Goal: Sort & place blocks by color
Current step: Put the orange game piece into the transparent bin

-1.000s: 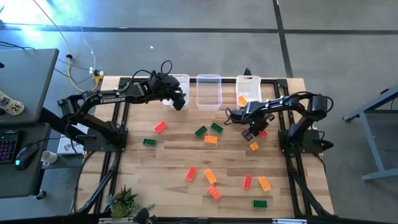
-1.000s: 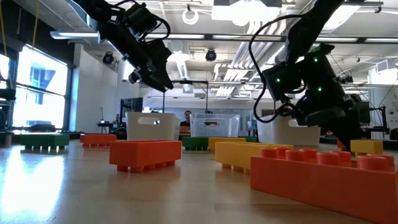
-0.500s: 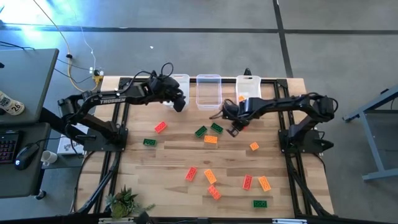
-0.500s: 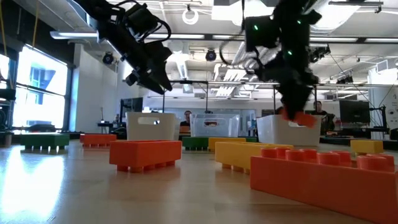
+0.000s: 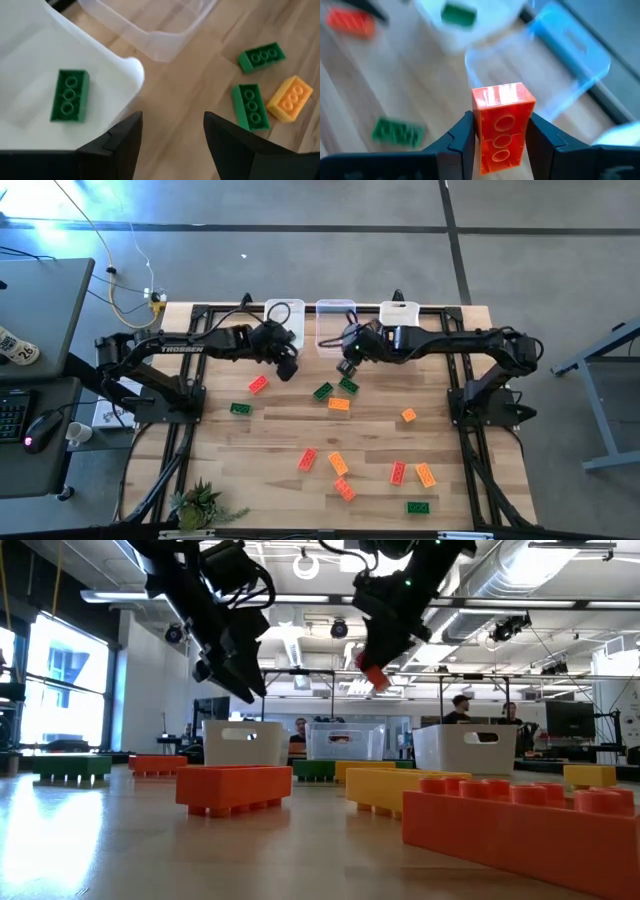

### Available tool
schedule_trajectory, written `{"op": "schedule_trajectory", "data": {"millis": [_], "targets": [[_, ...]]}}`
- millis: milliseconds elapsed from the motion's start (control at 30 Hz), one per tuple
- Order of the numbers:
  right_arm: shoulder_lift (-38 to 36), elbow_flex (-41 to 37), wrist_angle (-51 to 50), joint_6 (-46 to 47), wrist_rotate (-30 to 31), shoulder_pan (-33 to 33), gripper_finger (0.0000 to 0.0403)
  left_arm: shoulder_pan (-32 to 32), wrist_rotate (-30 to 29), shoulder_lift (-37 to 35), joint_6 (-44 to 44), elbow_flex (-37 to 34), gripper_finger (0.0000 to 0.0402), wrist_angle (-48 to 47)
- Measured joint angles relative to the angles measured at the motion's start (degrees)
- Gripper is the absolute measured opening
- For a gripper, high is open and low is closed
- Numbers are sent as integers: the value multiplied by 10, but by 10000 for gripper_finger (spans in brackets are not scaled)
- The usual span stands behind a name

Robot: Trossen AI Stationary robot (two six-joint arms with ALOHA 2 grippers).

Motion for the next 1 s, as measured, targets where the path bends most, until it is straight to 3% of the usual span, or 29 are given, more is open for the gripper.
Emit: {"op": "schedule_trajectory", "data": {"millis": [400,700,1000], "targets": [[5,0,177,-143,25,-61,111,-69,-71,0,-67,0,197,-83],[71,0,208,-193,-94,-119,111,-116,-92,0,-138,0,197,-190],[106,0,201,-168,-131,-134,111,-142,-96,0,-158,0,197,-231]]}}
